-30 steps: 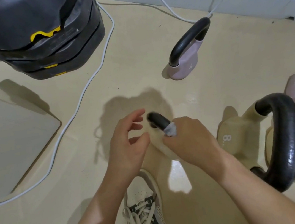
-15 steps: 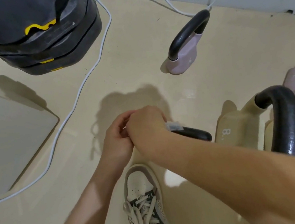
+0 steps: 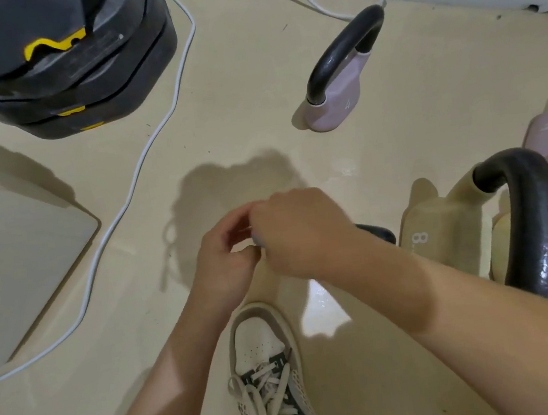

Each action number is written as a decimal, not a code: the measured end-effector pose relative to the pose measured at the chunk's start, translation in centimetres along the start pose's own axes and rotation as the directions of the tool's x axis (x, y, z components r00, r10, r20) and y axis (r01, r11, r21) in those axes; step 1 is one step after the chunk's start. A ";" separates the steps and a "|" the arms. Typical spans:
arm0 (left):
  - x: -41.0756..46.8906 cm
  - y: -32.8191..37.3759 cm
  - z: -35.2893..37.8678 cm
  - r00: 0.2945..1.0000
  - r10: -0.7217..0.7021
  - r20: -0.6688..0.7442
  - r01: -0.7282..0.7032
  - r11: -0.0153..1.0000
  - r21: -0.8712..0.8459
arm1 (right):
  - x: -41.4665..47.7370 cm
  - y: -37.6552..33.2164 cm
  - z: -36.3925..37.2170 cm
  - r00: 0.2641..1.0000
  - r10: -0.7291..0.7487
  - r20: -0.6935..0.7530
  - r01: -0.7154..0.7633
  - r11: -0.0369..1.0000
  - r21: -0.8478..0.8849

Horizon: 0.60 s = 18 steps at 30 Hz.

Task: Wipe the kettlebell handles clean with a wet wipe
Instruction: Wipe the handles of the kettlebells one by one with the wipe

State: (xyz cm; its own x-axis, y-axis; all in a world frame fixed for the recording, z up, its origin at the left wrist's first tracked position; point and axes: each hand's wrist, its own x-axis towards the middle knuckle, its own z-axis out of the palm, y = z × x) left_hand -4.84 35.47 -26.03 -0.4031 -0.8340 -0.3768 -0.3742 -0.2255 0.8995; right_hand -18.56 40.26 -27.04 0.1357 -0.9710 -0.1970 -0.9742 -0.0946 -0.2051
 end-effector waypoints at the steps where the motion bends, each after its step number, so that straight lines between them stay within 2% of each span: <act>1: 0.1 0.4 0.3 0.999 0.025 0.023 -0.027 0.997 0.069 | -0.8 0.4 -1.1 0.999 0.020 0.026 -0.021 0.999 0.039; 3: 0.0 0.9 0.8 0.996 0.056 0.068 -0.067 0.983 0.171 | -2.3 0.6 -3.9 0.975 0.209 -0.075 -0.207 0.978 0.033; 5: -0.3 1.1 1.1 0.995 0.064 0.075 -0.080 0.969 0.235 | -4.6 1.1 -3.5 0.910 0.361 -0.202 -0.329 0.928 0.175; 8: -0.5 1.2 1.2 0.996 0.086 0.039 -0.093 0.964 0.248 | -5.3 2.1 0.5 0.745 0.483 -0.460 -0.332 0.867 0.372; 10: -0.5 1.1 1.2 0.996 0.093 0.011 -0.093 0.967 0.238 | -5.5 1.9 1.8 0.632 0.582 -0.512 -0.340 0.802 0.492; 11: -0.5 1.0 1.2 0.996 0.093 -0.003 -0.090 0.968 0.233 | -5.6 1.3 2.0 0.534 0.701 -0.472 -0.298 0.679 0.671; 12: -0.5 0.8 1.2 0.995 0.093 -0.018 -0.087 0.969 0.230 | -5.4 0.6 2.0 0.403 0.845 -0.351 -0.176 0.448 0.877; 13: -0.5 0.7 1.2 0.995 0.095 -0.029 -0.086 0.969 0.233 | -4.9 -0.1 2.1 0.303 0.943 -0.138 0.011 0.141 0.990; 14: -0.5 0.5 1.2 0.994 0.099 -0.035 -0.088 0.968 0.237 | -4.2 -0.8 2.1 0.269 0.959 0.090 0.200 -0.147 0.969; 15: -0.5 0.4 1.2 0.994 0.102 -0.036 -0.090 0.967 0.240 | -3.6 -1.2 2.2 0.281 0.930 0.236 0.363 -0.330 0.871; 16: -0.5 0.2 1.3 0.994 0.106 -0.034 -0.094 0.965 0.244 | -3.0 -1.3 2.3 0.307 0.896 0.321 0.487 -0.438 0.756; 18: -0.8 0.0 1.3 0.993 0.117 -0.017 -0.107 0.950 0.293 | -2.3 -1.1 2.2 0.300 0.864 0.404 0.601 -0.501 0.624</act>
State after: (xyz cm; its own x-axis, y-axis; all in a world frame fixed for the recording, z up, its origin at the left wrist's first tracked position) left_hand -5.61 36.76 -26.07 -0.4301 -0.8631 -0.2648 -0.5569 0.0229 0.8302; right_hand -17.43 43.02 -28.44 -0.7279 -0.2846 -0.6238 0.6816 -0.3987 -0.6135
